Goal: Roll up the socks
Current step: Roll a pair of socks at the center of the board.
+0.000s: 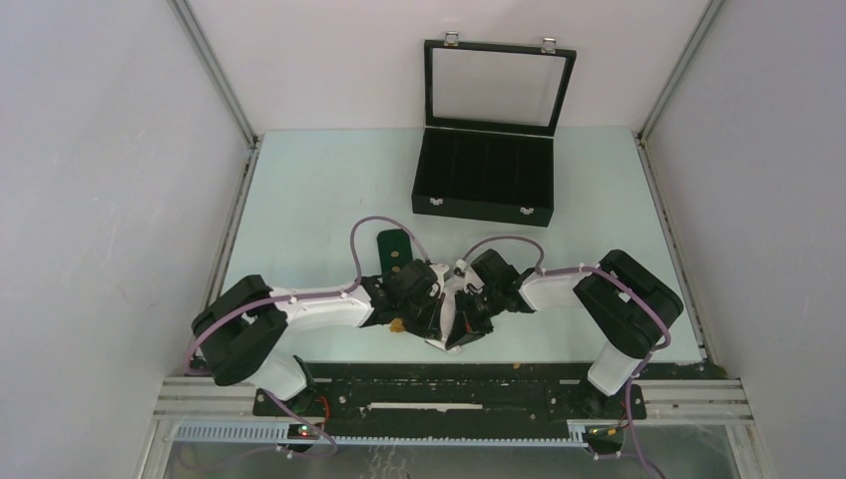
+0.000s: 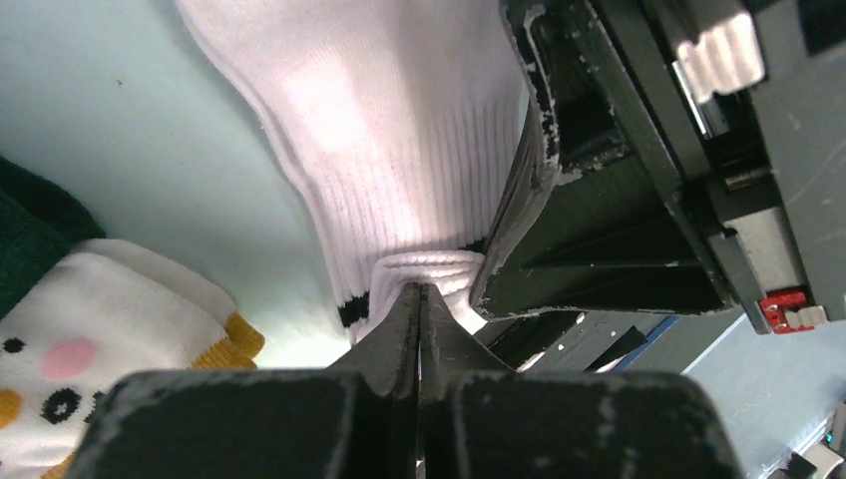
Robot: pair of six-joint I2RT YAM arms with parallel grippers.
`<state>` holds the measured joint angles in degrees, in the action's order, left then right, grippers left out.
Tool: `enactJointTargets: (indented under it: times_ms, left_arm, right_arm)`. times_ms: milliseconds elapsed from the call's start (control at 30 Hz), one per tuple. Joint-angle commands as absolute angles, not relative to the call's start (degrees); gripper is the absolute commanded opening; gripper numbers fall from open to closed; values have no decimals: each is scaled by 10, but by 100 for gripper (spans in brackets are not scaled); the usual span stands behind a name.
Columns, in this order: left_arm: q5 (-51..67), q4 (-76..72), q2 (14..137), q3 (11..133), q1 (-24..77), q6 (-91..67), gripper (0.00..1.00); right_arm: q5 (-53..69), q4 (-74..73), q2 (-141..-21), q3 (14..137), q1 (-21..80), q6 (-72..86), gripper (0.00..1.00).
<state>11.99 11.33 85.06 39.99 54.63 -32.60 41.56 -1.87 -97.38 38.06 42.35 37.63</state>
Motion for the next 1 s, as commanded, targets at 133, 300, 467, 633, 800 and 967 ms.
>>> enactJointTargets:
  times_ms: [133, 300, 467, 633, 800, 967]
  left_arm:
    - [88, 102, 882, 408, 549, -324, 0]
    - [83, 95, 892, 393, 549, -331, 0]
    - [74, 94, 888, 377, 549, -336, 0]
    - [71, 90, 886, 369, 549, -340, 0]
    - [70, 87, 887, 367, 549, -342, 0]
    - [71, 85, 887, 364, 549, -342, 0]
  right_arm:
    - [318, -68, -946, 395, 430, 357, 12]
    - [270, -69, -900, 407, 439, 348, 27]
    - [233, -67, -839, 408, 439, 328, 38]
    - [202, -76, -766, 406, 450, 277, 44]
    - [116, -58, -642, 376, 486, 206, 44]
    - [45, -8, -517, 319, 524, 152, 45]
